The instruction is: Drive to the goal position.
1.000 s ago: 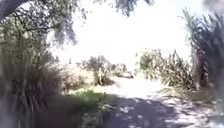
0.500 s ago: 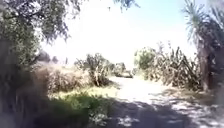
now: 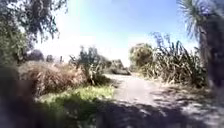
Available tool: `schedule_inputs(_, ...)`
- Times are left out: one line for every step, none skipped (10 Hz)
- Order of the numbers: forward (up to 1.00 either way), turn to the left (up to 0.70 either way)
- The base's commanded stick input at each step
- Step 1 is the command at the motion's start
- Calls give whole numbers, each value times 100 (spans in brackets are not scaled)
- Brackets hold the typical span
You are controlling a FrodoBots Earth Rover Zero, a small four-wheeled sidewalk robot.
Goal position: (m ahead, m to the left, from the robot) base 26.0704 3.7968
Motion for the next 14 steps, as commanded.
schedule_inputs(0, 0)
schedule_inputs(0, 0)
schedule_inputs(0, -22)
schedule_inputs(0, -58)
schedule_inputs(0, -93)
schedule_inputs(29, 0)
schedule_inputs(65, 0)
schedule_inputs(100, 0)
schedule_inputs(100, -14)
schedule_inputs(100, -28)
schedule_inputs(100, 0)
schedule_inputs(100, 0)
schedule_inputs(100, 0)
schedule_inputs(100, 0)
